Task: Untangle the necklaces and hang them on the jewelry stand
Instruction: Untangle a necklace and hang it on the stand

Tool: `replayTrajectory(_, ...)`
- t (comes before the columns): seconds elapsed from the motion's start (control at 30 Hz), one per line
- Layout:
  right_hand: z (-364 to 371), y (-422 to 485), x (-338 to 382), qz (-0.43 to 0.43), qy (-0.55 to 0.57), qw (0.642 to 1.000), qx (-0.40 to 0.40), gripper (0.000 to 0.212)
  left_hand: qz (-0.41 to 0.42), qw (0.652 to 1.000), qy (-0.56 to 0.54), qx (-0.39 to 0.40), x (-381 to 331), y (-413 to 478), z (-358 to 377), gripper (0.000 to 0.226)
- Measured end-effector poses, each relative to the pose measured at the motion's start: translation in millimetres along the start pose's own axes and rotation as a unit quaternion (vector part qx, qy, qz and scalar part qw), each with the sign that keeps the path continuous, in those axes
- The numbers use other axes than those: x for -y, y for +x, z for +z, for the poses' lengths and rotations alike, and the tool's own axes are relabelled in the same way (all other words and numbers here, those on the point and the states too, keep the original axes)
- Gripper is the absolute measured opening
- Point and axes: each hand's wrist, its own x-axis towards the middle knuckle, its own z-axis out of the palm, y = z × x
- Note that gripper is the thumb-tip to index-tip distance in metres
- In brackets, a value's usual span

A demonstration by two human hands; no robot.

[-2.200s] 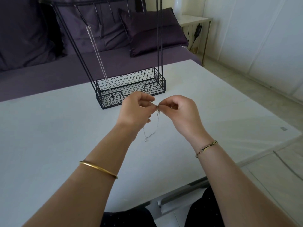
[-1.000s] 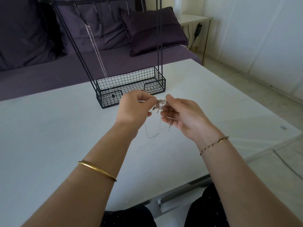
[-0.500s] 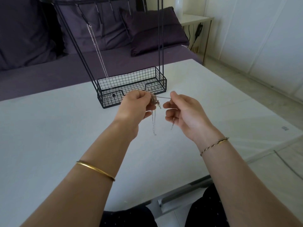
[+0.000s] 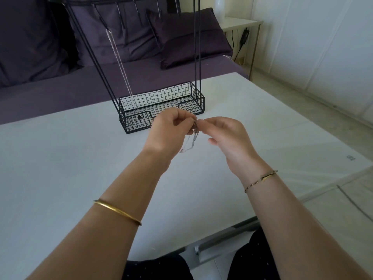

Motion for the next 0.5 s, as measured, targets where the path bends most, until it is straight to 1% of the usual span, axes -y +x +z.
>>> replayTrajectory(0.1,-1.2,-0.1,-0.6,-0.011,0.000,1.000,0.014,0.012,0.001,1.000,0.002,0.004,-0.1,-0.3,0.1,0.018)
replayTrajectory(0.2,-3.5,1.4,-2.7,-0.012,-0.014,1.000,0.013,0.011,-0.001,1.000,0.002,-0.002,0.4,-0.6,-0.4,0.015)
replayTrajectory(0.33,-2.3,1.7,-4.9,-0.012,-0.034,0.999,0.032,0.012,-0.005,1.000,-0.021,-0.014,-0.4,-1.0,-1.5,0.018)
replayTrajectory(0.4,-1.3,1.9,-5.2,-0.024,-0.053,0.998,0.026,0.013,-0.005,1.000,-0.019,-0.015,-1.2,-1.1,-2.2,0.020)
replayTrajectory(0.5,-1.3,2.9,-4.8,-0.026,-0.032,0.999,0.008,0.018,-0.011,1.000,-0.006,-0.019,-1.0,-0.7,-3.8,0.021)
